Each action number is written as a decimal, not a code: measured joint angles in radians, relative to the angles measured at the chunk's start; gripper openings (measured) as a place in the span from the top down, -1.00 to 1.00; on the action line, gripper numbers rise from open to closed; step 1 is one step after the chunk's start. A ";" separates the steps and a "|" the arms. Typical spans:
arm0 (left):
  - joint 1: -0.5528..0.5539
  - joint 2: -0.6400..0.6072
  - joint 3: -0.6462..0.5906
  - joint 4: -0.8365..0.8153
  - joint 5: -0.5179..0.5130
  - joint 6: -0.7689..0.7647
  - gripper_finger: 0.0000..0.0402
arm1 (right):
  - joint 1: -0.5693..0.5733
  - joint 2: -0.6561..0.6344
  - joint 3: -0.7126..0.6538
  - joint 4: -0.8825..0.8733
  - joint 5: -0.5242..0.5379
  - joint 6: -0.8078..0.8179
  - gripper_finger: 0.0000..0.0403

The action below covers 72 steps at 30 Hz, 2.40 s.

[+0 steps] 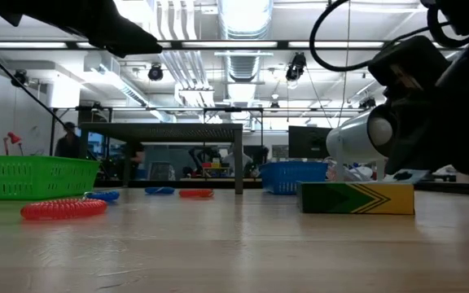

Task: Pick & Place Office Desk Supplies
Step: Put the yellow crayon box into the orange bin

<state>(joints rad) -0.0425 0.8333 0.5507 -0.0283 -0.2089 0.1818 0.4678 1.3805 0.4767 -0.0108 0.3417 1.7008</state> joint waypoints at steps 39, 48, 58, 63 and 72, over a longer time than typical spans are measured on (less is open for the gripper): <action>0.000 0.000 0.000 0.000 0.000 0.000 -0.20 | -0.013 0.013 0.039 0.073 0.056 -0.258 0.96; 0.000 0.000 0.000 0.000 0.000 0.000 -0.19 | -0.013 -0.084 0.078 0.068 0.053 -0.437 0.96; 0.000 0.000 0.000 -0.013 0.000 0.000 -0.19 | -0.013 -0.240 0.078 -0.113 0.041 -0.491 0.96; 0.000 0.000 0.000 -0.029 0.000 0.000 -0.20 | -0.013 -0.308 0.080 -0.196 -0.006 -0.500 0.96; 0.000 0.000 0.000 -0.039 0.000 0.000 -0.20 | -0.012 -0.267 0.320 -0.601 -0.064 -0.556 0.96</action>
<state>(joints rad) -0.0429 0.8334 0.5507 -0.0675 -0.2089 0.1822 0.4561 1.1134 0.7970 -0.6119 0.2776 1.1445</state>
